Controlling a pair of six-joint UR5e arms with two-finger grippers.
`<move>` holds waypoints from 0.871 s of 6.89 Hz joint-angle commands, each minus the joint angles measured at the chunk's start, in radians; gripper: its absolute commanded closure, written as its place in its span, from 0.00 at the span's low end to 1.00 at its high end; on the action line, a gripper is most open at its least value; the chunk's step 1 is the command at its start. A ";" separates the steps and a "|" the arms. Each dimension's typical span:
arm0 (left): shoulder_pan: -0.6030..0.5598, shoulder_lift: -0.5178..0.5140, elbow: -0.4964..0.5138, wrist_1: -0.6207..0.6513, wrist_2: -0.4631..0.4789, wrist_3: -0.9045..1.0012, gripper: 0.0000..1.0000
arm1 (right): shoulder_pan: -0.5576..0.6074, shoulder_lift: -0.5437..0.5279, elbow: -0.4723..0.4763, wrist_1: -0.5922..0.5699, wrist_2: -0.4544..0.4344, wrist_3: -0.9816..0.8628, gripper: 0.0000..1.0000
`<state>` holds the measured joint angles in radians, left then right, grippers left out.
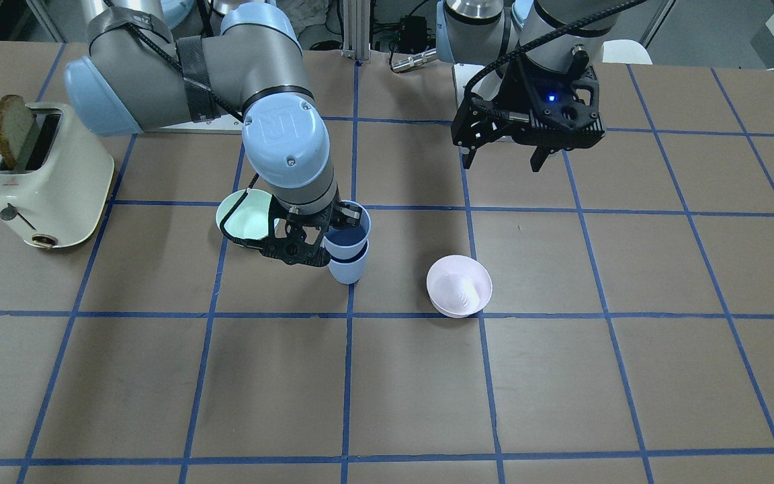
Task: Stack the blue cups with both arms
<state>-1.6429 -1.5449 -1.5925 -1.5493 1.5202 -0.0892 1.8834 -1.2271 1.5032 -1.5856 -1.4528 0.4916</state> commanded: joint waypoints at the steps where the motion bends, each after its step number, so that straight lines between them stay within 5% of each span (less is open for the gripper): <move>1: -0.002 0.000 0.000 0.000 0.000 0.000 0.00 | -0.004 0.000 -0.011 -0.025 -0.035 -0.005 0.00; 3: -0.002 0.000 0.000 0.000 0.000 0.000 0.00 | -0.041 -0.026 -0.043 -0.055 -0.056 -0.011 0.00; 6: -0.002 0.000 0.000 0.000 0.000 0.000 0.00 | -0.223 -0.139 -0.035 -0.045 -0.124 -0.267 0.00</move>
<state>-1.6439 -1.5447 -1.5923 -1.5493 1.5202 -0.0890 1.7301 -1.3185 1.4594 -1.6392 -1.5655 0.3147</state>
